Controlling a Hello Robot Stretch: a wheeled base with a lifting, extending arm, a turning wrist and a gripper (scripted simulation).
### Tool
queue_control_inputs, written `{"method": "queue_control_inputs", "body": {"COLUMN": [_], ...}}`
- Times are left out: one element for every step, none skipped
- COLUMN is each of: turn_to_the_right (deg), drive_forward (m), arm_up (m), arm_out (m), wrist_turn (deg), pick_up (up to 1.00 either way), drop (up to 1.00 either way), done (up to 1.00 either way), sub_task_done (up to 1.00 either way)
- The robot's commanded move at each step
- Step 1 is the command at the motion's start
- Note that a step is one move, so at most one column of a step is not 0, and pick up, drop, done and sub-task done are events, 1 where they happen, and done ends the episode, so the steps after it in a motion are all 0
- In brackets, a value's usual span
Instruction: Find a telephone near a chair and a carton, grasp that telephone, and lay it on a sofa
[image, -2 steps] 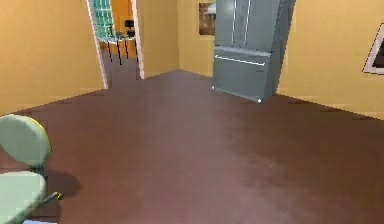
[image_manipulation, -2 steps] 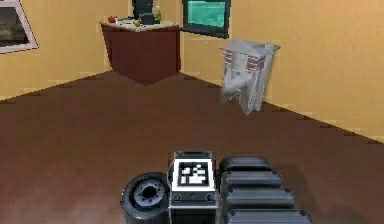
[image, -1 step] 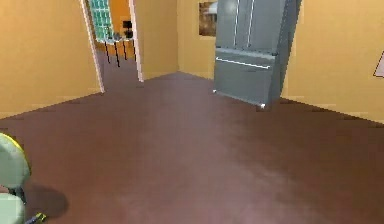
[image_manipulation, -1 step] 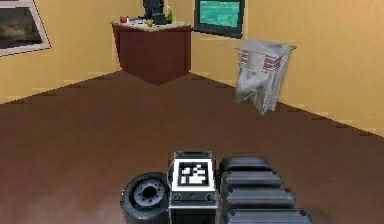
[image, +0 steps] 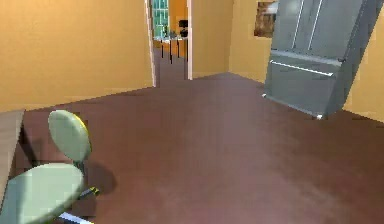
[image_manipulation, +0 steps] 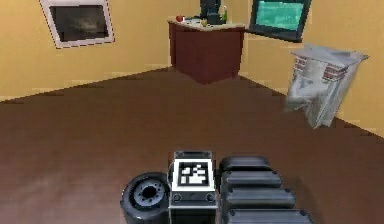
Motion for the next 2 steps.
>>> {"method": "queue_control_inputs", "body": {"turn_to_the_right": [0.0,-3.0], "drive_forward": [1.00,0.00], "arm_up": [0.00,0.00], "arm_out": [0.00,0.00], "wrist_turn": [0.0,0.0], "pick_up": [0.00,0.00], "drop": [0.00,0.00], "done": [0.00,0.00], "sub_task_done": [0.00,0.00]}}
